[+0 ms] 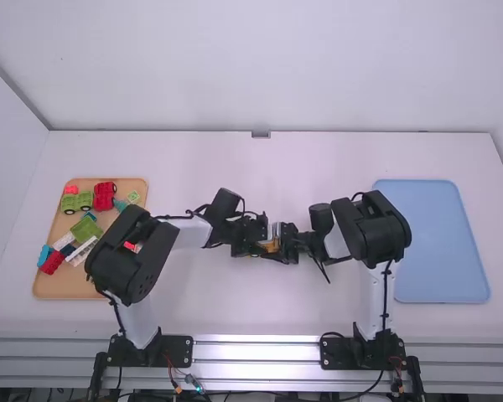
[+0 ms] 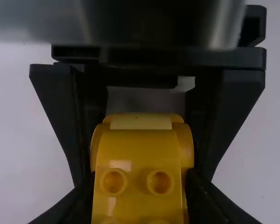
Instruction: Assemble lego blocks to make yellow taxi
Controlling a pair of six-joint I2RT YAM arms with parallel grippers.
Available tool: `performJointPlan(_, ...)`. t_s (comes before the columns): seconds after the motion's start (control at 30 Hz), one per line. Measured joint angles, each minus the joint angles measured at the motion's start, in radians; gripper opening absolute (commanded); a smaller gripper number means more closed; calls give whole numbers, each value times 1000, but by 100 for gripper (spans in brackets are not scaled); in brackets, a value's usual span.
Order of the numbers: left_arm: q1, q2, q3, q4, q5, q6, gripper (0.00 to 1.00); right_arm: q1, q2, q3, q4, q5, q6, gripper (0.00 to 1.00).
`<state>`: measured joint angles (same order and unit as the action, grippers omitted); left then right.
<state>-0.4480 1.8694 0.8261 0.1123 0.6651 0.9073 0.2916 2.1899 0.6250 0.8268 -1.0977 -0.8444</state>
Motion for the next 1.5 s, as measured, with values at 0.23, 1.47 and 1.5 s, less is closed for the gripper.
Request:
performJointPlan(0.23,11,-8,0,-15,-3,0,49,0,0,0,1,3,3,47)
performJointPlan(1.47,557,-80,-8,135,-309,-856,99,-200,-451,-136,125,443,402,45)
performJointPlan(1.5,555,-80,-8,139,-341,-894,99,-240,-499,-146,100,500,421,46)
